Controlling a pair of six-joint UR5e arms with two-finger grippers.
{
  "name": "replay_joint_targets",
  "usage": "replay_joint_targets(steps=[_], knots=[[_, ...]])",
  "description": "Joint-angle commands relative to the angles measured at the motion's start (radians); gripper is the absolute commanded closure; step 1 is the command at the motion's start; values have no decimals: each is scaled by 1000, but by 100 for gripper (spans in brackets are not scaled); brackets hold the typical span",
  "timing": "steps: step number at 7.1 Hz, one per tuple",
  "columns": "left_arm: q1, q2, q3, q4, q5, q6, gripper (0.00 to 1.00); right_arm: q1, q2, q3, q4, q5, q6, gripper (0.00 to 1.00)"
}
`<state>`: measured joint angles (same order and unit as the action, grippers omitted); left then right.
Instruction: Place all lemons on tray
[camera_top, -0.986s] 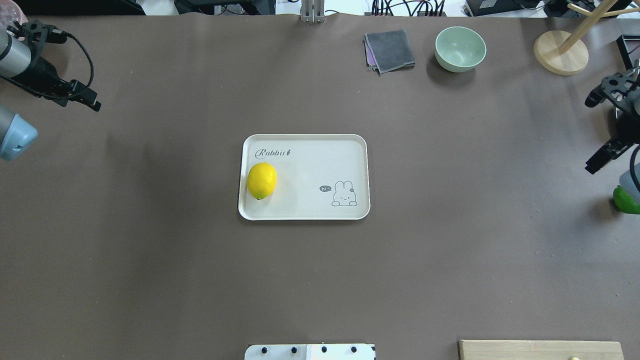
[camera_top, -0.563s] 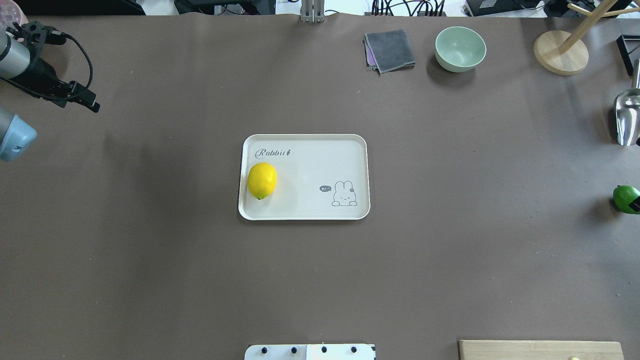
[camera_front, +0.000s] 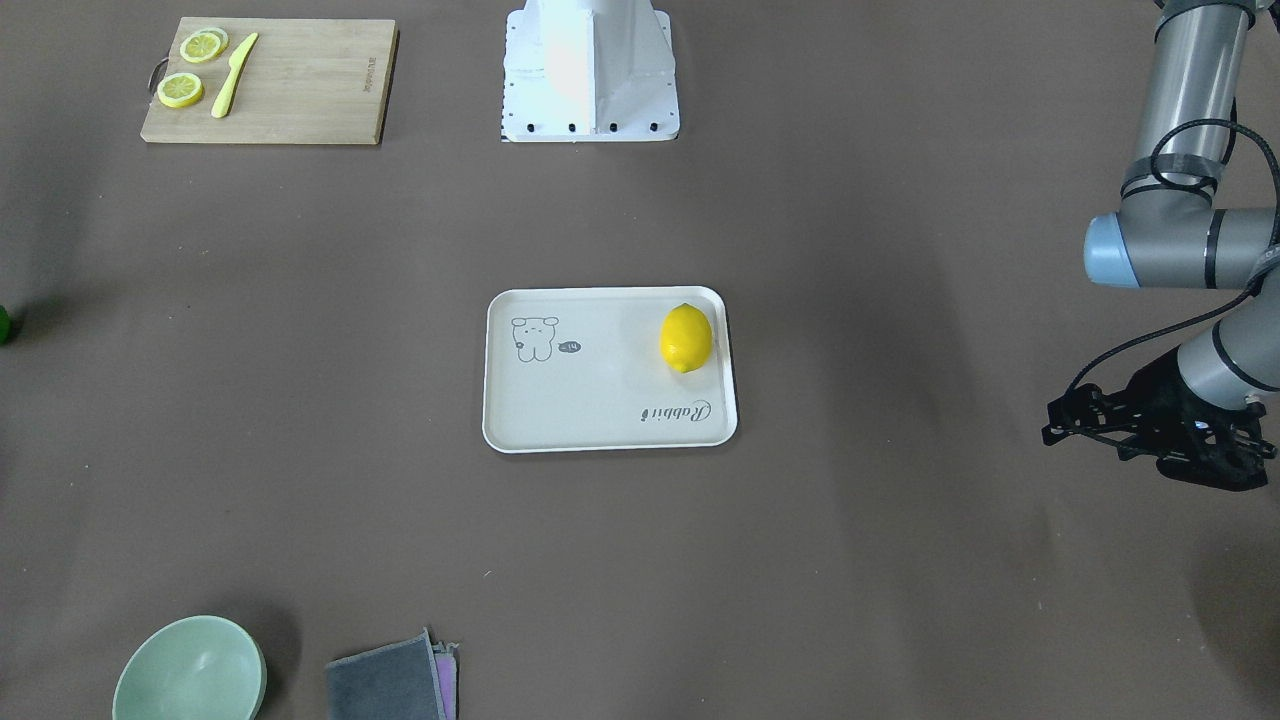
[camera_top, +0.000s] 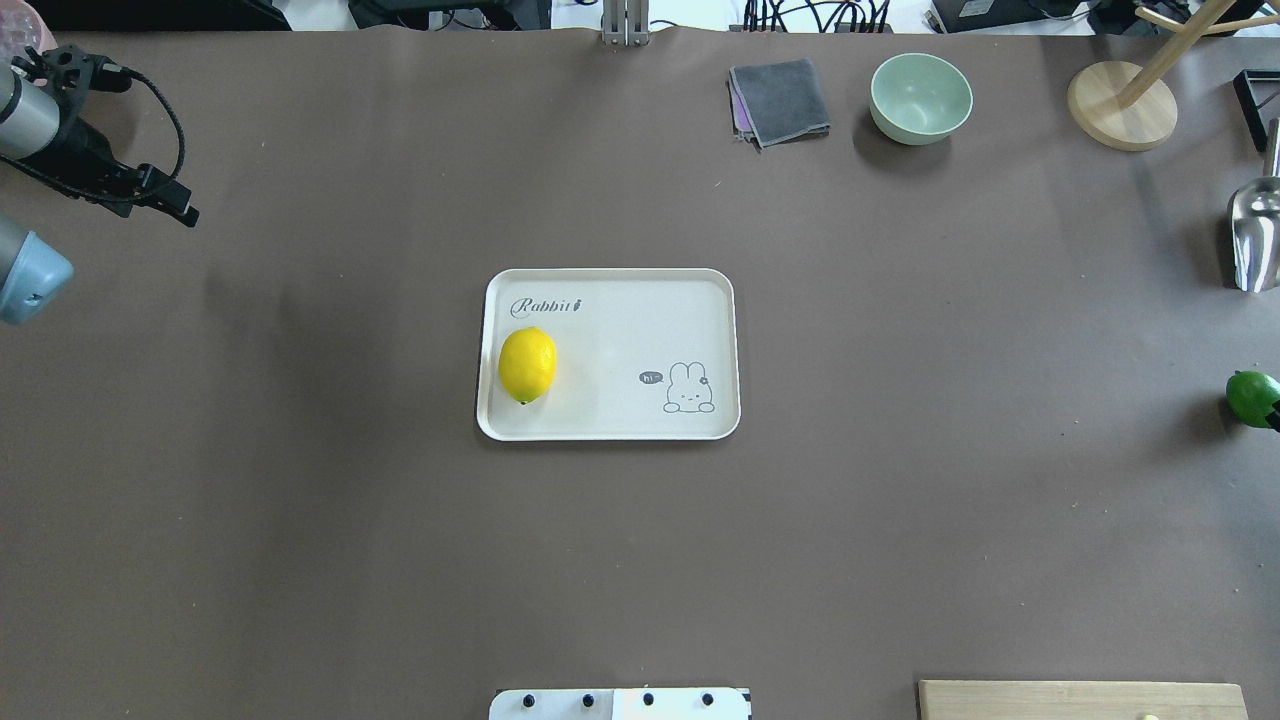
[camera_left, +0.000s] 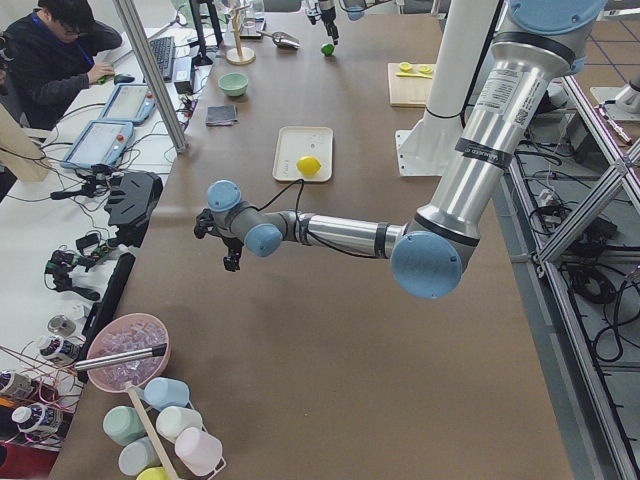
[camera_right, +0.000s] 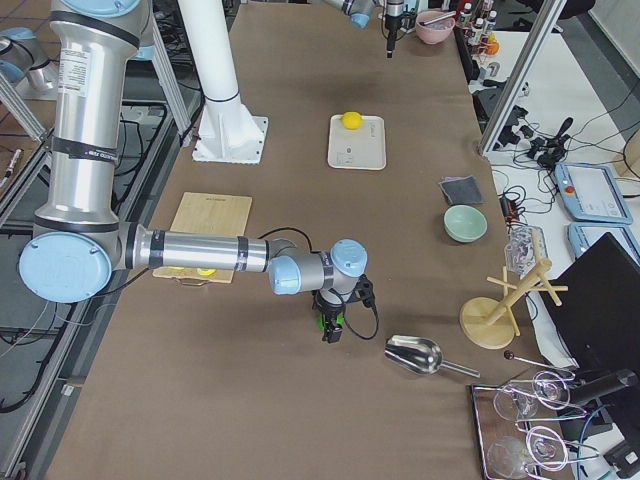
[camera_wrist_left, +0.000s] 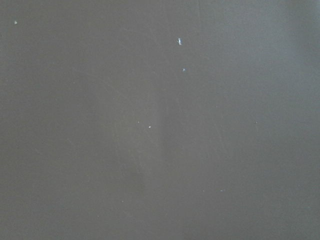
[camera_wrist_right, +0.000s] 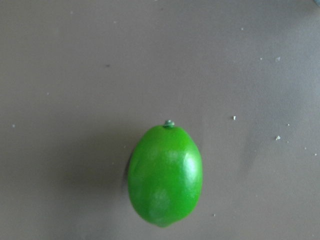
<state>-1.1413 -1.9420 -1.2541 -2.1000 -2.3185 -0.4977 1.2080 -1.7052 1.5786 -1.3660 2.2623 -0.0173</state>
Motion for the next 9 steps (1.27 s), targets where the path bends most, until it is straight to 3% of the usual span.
replay_joint_targets(steps=[1, 4, 7, 8, 9], knots=[[0, 0, -1, 0, -1, -1, 2, -1, 51, -29, 15, 2, 74, 1], [0, 0, 1, 0, -1, -1, 2, -15, 67, -43, 19, -3, 90, 2], [0, 0, 2, 0, -1, -1, 2, -35, 67, -51, 19, -4, 91, 10], [0, 0, 2, 0, -1, -1, 2, -41, 68, -52, 19, -6, 89, 20], [0, 0, 1, 0, -1, -2, 2, -44, 68, -54, 21, -7, 89, 45]])
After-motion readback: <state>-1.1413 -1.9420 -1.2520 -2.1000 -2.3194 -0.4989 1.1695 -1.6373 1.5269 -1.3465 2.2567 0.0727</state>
